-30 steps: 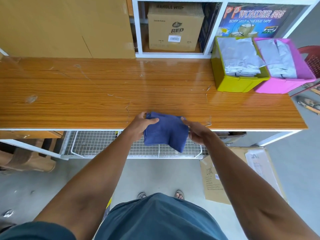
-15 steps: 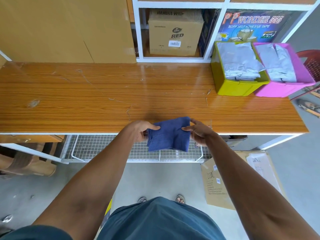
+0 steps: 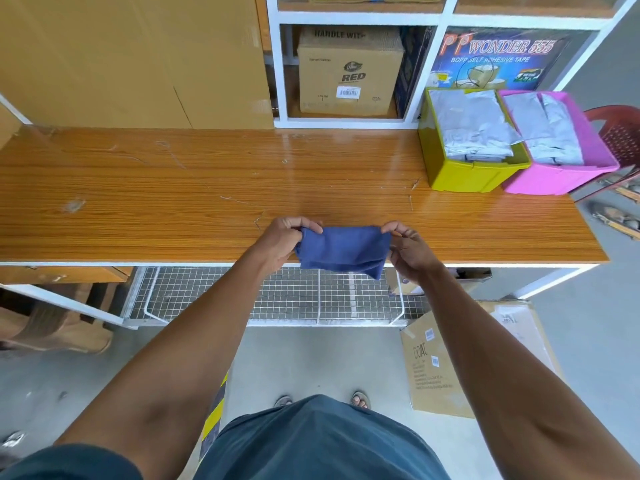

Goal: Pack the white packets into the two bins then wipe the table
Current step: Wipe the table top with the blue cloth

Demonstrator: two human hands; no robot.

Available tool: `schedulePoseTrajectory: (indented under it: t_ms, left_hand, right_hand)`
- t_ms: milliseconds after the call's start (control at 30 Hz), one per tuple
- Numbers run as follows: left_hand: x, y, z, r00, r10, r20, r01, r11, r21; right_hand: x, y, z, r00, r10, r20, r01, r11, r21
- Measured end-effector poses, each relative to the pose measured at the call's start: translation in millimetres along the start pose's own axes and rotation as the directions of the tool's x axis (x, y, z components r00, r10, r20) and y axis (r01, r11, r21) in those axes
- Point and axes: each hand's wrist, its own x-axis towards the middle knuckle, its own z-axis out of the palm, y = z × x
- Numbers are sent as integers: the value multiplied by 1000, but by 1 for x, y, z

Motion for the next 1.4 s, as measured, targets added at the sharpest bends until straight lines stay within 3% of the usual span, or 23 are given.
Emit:
schedulePoseTrajectory:
  t_ms: [200, 300, 467, 833, 967, 1200, 1400]
  left_hand:
    - [-3, -6, 1, 999, 28, -37, -22, 987, 157]
    - [-8, -5, 1, 995, 93, -45, -82, 974, 212]
    - [-15, 2, 2, 986, 157, -49, -147, 973, 176]
    - [-22, 3, -2, 997, 81, 15, -80, 994, -72]
    - [-19, -2, -7, 987, 144, 77, -154, 978, 141]
    - [-15, 0, -4, 983, 144, 116, -170, 947, 272]
    - [-4, -8, 1, 963, 236, 129, -269, 867, 420]
  right_hand:
    - [-14, -1, -3, 998, 61, 10, -60, 996, -67]
    - [-16, -6, -2, 1000, 23, 1, -23, 999, -29]
    - [-18, -12, -1, 999, -45, -15, 45, 999, -12]
    - [-23, -11, 3, 998, -68, 13, 67, 997, 49]
    - [-21, -7, 3, 997, -70, -9, 70, 997, -27]
    - [-18, -5, 5, 983, -116, -139, 89, 978, -190]
    - [-25, -2, 9, 978, -168, -121, 114, 925, -362]
